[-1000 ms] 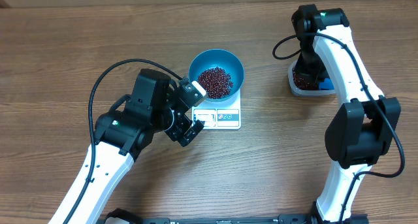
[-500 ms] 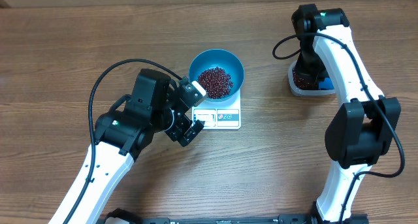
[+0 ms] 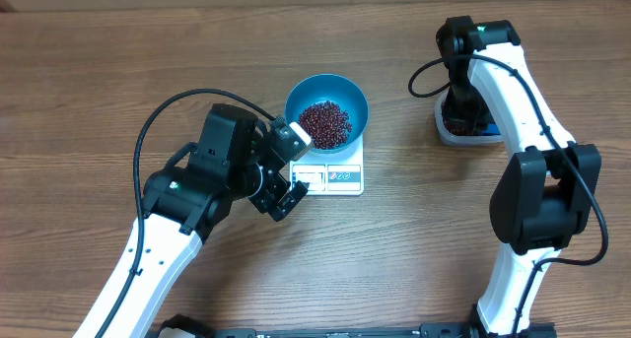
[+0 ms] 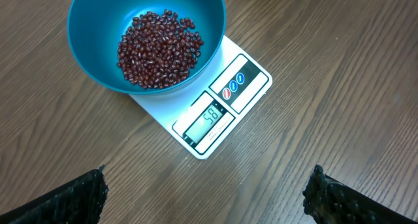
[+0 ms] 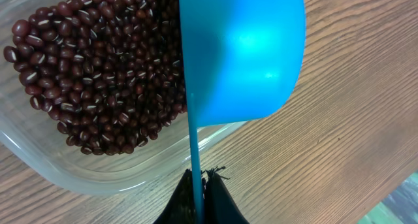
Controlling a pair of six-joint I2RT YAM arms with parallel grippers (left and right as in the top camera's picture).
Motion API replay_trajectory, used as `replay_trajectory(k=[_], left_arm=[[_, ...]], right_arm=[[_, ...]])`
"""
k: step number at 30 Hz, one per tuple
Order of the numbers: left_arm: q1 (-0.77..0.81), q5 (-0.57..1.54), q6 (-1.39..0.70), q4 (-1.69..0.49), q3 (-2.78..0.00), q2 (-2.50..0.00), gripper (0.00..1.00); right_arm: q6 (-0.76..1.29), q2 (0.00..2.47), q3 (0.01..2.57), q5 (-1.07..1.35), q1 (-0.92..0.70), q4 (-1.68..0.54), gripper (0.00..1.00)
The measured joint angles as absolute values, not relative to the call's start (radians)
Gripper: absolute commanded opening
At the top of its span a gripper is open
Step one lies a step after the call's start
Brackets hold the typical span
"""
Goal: Scoop item into bowl and weigh 150g on scale
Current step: 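Lower the blue scoop into the bean tub with the right gripper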
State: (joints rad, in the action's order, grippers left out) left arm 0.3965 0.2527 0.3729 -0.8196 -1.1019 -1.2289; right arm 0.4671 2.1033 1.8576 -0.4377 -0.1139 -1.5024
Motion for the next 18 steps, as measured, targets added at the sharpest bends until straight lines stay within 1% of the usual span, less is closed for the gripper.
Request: replay_trajectory(k=[18], left_arm=[[0.397, 0.253, 0.373, -0.820, -1.102, -1.229, 1.00]], right_arm=[[0.444, 2.103, 1.858, -0.387, -0.134, -1.475, 0.04]])
